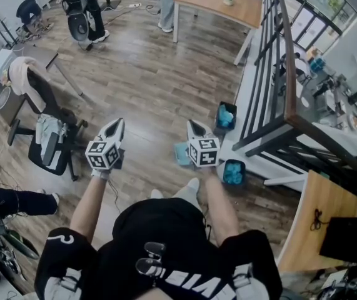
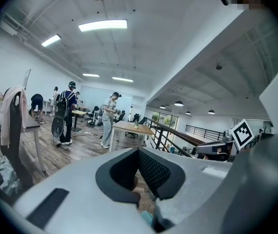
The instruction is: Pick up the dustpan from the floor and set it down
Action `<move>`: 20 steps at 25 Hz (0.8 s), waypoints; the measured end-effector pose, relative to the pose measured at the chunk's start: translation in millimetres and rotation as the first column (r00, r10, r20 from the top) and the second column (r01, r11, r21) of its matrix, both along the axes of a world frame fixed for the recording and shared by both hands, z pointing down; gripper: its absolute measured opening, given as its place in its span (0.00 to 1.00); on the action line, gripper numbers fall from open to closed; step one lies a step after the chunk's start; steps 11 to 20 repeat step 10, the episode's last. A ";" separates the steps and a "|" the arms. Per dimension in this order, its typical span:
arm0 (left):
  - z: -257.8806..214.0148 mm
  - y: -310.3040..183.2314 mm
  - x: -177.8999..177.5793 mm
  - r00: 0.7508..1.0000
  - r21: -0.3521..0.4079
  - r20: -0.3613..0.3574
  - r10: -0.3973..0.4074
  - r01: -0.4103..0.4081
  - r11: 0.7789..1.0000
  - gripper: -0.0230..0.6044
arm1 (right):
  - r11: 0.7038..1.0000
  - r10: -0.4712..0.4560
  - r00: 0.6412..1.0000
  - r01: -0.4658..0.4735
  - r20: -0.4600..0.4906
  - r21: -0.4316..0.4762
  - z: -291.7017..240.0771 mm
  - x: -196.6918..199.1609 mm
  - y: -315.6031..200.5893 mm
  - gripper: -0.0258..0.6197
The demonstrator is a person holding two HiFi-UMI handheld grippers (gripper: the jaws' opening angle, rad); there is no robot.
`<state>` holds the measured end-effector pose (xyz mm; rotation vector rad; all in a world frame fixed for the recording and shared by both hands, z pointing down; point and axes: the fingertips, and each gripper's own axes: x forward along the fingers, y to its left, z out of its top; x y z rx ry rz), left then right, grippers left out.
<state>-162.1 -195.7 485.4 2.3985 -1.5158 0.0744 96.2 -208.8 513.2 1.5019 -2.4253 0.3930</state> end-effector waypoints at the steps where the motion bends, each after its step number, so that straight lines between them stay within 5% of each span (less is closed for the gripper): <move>1: 0.0 -0.6 0.7 1.000 0.000 0.001 0.001 -0.001 1.000 0.03 | 1.000 0.000 1.000 0.000 0.000 0.001 0.2 0.4 -0.7 0.03; 20: -3.7 -4.8 3.9 1.000 0.003 0.004 0.008 -0.008 1.000 0.03 | 1.000 0.009 1.000 -0.009 -0.003 0.000 -4.2 4.0 -4.6 0.03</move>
